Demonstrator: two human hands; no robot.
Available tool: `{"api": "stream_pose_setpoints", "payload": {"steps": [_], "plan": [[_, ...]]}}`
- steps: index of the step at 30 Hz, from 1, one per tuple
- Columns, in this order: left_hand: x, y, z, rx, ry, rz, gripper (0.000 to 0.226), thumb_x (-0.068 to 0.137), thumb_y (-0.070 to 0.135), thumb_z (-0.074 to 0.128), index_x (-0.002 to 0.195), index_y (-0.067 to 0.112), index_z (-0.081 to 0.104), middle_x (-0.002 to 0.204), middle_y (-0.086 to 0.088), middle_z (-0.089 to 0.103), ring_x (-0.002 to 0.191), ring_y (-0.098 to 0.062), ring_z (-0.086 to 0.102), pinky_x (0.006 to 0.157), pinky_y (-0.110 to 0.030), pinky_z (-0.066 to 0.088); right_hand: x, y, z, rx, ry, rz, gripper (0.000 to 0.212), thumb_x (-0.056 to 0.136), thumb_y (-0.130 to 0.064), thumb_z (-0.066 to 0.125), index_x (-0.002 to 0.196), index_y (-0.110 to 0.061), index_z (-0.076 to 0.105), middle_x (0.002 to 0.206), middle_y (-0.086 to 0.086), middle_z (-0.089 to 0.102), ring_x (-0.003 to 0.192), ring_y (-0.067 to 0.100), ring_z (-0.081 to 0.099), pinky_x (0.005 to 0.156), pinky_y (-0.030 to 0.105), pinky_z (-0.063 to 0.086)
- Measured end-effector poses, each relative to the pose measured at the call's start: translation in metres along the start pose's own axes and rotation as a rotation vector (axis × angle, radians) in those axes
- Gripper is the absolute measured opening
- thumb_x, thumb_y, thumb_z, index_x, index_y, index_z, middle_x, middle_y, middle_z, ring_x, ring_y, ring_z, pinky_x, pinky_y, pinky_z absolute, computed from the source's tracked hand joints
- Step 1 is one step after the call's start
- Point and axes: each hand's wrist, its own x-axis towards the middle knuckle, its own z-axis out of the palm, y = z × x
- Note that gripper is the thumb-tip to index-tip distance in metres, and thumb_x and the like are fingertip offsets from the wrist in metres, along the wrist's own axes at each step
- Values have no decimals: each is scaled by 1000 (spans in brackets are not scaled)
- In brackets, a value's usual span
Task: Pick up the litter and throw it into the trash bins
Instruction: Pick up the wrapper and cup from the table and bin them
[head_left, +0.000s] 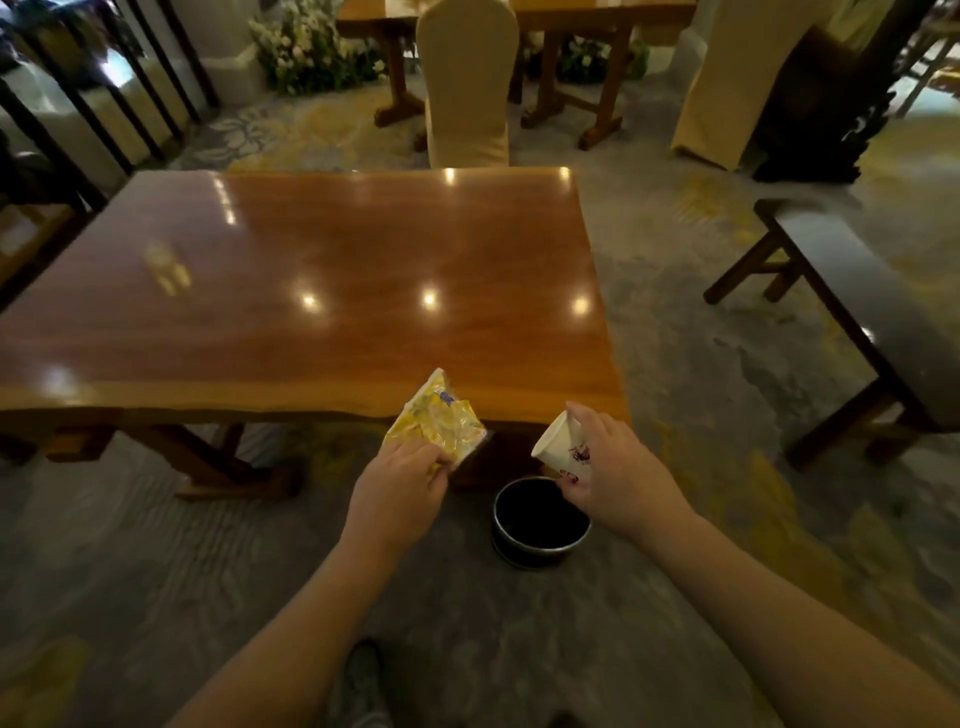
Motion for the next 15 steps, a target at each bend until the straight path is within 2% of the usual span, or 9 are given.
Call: {"api": "stream_pose_setpoints", "payload": {"steps": [4,7,15], "plan": [[-12,41,42,-53,-87,-22,9,84,19,71,93,21,72,94,6,69,93,-16,59,73,-36,53,-26,53,7,43,-58,45,91,78,-35,77,150,-28,22,137,-2,46,123,21,44,92,38,50],[-17,53,76,-31,-156,-1,8,84,20,69,91,22,71,92,7,68,93,-17,57,74,-36,51,-38,86,27,47,-115,99,90,78,-35,77,150,-27,22,139,-1,44,125,21,42,94,38,49],[9,14,170,-29,-335,-16,8,87,25,63,92,24,69,95,8,66,97,-16,54,78,-37,52,-29,136,110,48,-195,237,85,80,-33,73,150,-25,25,133,1,46,119,23,44,88,37,49]]}}
